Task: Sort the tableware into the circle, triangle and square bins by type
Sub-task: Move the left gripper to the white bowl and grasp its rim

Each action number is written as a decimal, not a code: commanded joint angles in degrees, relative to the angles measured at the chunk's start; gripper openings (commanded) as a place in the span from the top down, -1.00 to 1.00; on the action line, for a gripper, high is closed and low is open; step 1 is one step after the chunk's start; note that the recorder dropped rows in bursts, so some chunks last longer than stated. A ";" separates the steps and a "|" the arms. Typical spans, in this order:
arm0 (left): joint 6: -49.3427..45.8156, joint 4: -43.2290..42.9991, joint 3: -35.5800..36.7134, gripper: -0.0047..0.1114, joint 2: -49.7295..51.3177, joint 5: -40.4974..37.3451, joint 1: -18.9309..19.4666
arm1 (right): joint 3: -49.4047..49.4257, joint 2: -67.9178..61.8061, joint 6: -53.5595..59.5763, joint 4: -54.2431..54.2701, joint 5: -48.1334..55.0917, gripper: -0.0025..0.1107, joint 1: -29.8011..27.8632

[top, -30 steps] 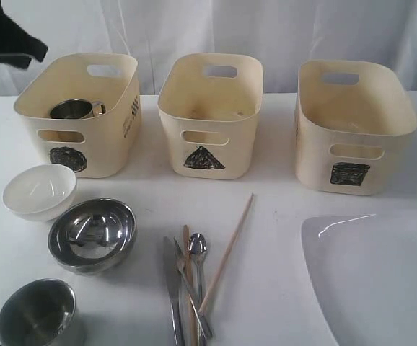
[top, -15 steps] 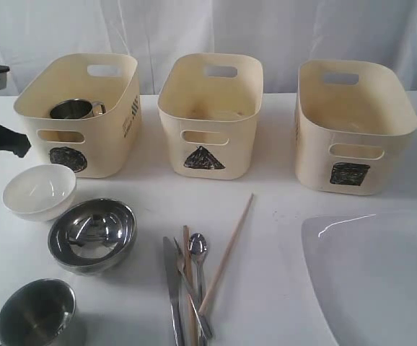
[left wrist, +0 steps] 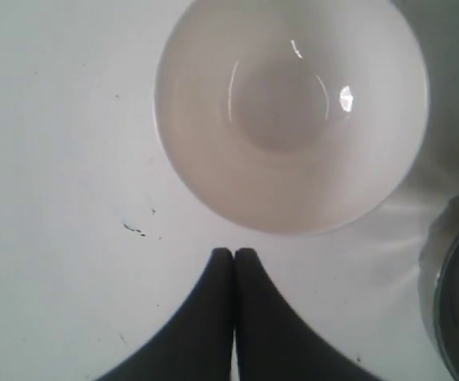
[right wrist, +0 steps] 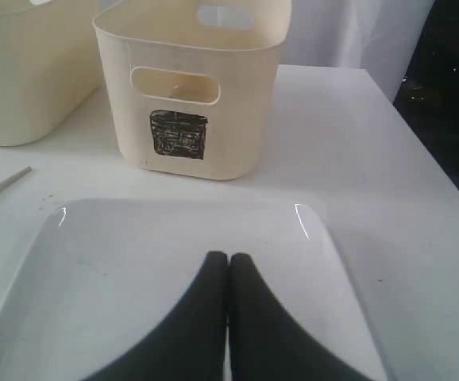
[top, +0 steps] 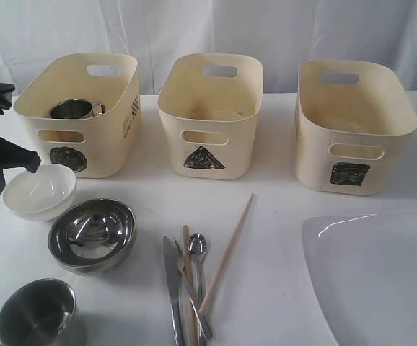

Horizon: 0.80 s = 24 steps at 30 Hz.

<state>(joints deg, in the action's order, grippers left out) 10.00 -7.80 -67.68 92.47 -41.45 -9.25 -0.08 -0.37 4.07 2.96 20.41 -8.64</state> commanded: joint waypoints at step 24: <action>25.91 -17.55 0.27 -0.23 9.99 7.39 -0.01 | 0.08 0.37 -0.23 -0.03 -0.34 0.96 0.20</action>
<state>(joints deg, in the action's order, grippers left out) 35.09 -25.28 -67.68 101.38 -33.51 -9.25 -0.08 -0.37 4.03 2.96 20.41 -8.64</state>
